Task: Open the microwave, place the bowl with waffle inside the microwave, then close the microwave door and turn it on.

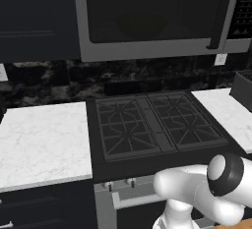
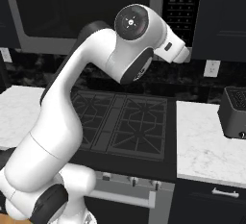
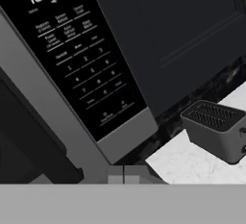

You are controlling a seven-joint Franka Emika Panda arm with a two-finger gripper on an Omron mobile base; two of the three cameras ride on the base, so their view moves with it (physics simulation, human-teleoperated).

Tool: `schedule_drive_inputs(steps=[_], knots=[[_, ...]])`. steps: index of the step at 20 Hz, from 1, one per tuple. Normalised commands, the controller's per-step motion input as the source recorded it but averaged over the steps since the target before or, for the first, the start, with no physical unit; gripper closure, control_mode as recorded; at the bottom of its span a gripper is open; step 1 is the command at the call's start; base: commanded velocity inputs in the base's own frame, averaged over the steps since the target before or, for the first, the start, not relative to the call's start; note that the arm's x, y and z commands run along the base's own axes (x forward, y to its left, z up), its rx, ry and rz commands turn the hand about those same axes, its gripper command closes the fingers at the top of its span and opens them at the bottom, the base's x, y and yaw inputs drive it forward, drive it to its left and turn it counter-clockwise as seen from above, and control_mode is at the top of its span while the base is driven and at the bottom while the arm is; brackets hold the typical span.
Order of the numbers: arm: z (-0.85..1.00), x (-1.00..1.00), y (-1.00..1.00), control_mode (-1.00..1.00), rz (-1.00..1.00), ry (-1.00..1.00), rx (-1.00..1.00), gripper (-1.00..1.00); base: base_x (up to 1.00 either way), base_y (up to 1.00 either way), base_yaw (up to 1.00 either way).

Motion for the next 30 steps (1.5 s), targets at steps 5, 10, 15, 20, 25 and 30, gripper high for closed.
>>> schedule_drive_inputs(steps=[5, 10, 15, 20, 25, 30], knots=[[0.00, 0.00, 0.00, -1.00, 0.00, 0.00, 0.00, 1.00, 0.00, 0.00, 0.00], [0.00, 0.00, 0.00, -1.00, 0.00, 0.00, 0.00, 1.00, 0.00, 0.00, 0.00], [0.00, 0.00, 0.00, -1.00, 0.00, 0.00, 0.00, 1.00, 0.00, 0.00, 0.00], [0.00, 0.00, -0.12, -1.00, 0.01, 0.00, 0.01, 1.00, 0.00, 0.00, 0.00], [0.00, 0.04, -0.16, -1.00, 0.00, 0.00, 0.03, 1.00, 0.00, 0.00, 0.00], [0.00, 0.05, -0.26, -1.00, 0.03, 0.00, 0.05, 1.00, 0.00, 0.00, 0.00]])
